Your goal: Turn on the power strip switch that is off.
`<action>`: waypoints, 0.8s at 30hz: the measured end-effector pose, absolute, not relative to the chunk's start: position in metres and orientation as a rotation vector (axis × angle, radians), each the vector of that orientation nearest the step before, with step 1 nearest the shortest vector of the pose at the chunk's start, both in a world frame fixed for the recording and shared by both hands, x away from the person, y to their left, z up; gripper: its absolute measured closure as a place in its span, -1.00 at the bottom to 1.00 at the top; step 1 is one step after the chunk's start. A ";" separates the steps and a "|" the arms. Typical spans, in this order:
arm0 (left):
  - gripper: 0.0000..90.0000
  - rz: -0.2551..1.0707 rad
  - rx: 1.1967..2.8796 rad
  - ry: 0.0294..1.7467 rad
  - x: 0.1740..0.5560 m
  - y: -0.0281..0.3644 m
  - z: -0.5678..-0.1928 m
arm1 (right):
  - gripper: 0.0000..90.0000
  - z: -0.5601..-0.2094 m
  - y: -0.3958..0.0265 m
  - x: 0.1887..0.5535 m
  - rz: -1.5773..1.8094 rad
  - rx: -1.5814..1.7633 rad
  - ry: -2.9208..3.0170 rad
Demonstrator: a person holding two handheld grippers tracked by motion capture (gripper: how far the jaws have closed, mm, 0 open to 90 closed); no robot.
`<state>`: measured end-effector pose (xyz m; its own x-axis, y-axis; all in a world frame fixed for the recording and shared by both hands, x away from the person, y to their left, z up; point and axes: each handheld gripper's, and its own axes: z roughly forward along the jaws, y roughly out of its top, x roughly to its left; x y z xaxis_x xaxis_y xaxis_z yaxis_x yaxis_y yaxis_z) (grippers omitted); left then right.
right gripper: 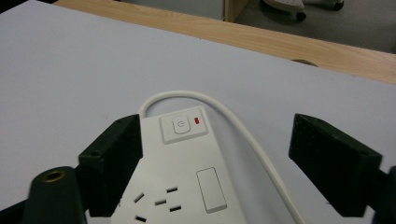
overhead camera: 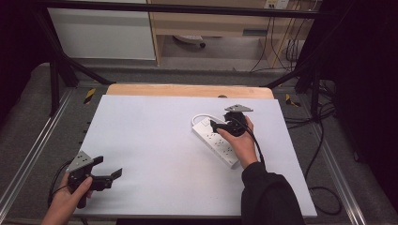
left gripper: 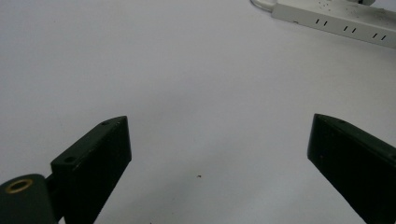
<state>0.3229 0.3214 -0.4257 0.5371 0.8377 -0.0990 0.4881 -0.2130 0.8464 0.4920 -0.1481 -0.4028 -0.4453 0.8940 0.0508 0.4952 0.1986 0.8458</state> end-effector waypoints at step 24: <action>-0.86 0.481 1.868 1.092 0.323 0.322 -0.426 | -0.88 -0.385 -0.168 0.482 1.209 1.322 2.003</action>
<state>0.3227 0.3216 -0.4261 0.5360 0.8382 -0.1002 0.4917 -0.2135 0.8442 0.4819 -0.1680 -0.3847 -0.4391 0.8936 0.0929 0.4984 0.1562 0.8527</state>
